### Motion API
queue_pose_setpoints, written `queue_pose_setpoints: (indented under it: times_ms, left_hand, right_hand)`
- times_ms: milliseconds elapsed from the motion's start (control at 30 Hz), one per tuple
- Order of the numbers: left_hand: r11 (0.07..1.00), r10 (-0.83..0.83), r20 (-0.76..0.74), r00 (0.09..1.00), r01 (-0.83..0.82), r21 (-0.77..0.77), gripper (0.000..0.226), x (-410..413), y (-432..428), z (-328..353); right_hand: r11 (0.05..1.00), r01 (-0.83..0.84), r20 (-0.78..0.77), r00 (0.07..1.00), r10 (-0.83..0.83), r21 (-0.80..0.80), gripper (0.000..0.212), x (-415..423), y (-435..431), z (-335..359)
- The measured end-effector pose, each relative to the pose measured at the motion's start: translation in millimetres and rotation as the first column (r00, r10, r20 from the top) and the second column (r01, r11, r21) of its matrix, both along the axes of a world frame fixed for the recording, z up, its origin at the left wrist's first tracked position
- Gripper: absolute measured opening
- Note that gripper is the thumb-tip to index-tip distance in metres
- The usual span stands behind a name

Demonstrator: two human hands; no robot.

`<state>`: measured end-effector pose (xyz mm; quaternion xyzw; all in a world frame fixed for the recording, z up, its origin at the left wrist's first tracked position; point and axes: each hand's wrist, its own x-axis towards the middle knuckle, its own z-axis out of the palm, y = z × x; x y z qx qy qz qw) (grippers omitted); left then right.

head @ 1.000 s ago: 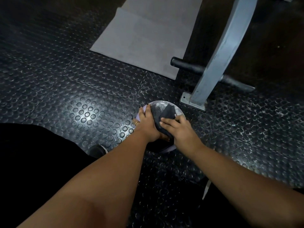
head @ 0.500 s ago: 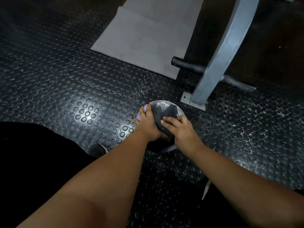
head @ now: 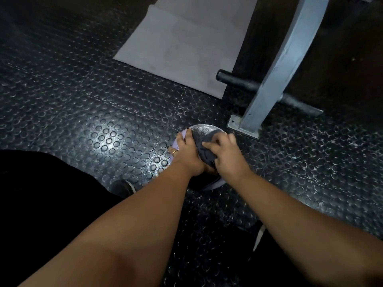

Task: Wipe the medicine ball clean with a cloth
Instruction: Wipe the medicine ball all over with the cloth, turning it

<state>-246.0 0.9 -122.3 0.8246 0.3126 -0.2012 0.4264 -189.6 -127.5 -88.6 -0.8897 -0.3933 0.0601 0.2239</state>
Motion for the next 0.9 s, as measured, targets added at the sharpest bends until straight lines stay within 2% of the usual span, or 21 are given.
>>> queue_pose_setpoints:
  times_ms: [133, 267, 433, 600, 733, 900]
  left_hand:
    - [1.000, -0.009, -0.017, 1.000, 0.010, 0.019, 0.148, 2.2, 0.7, -0.3]
    - [1.000, 0.001, 0.009, 1.000, -0.001, 0.021, 0.152, 3.3, 4.0, -0.1]
    - [0.999, 0.048, 0.023, 0.999, -0.048, 0.002, 0.156, -1.8, 5.3, -4.2]
    - [0.999, 0.054, -0.001, 0.999, -0.054, 0.003, 0.158, 1.3, 3.7, -1.8]
    - [0.998, 0.057, 0.003, 0.998, -0.057, 0.005, 0.162, 0.4, -0.3, -1.8]
    - [0.998, -0.015, -0.020, 1.000, 0.016, 0.059, 0.160, 3.0, -7.4, 11.2]
  right_hand:
    - [0.997, -0.070, 0.026, 0.997, 0.071, -0.024, 0.055, -9.3, -19.9, -13.5]
    - [0.994, -0.092, 0.002, 0.996, 0.092, -0.059, 0.054, -16.7, -41.5, -19.8]
    - [0.984, -0.177, 0.055, 0.983, 0.175, 0.025, 0.059, -3.6, -33.8, -24.6]
    - [0.984, -0.173, 0.059, 0.984, 0.170, 0.046, 0.062, 10.3, -13.3, -24.6]
    - [0.993, 0.040, -0.042, 0.999, -0.035, 0.111, 0.044, 16.3, 6.2, -13.8]
    - [0.852, 0.410, -0.205, 0.910, -0.359, 0.326, 0.022, 51.4, 38.5, 41.0]
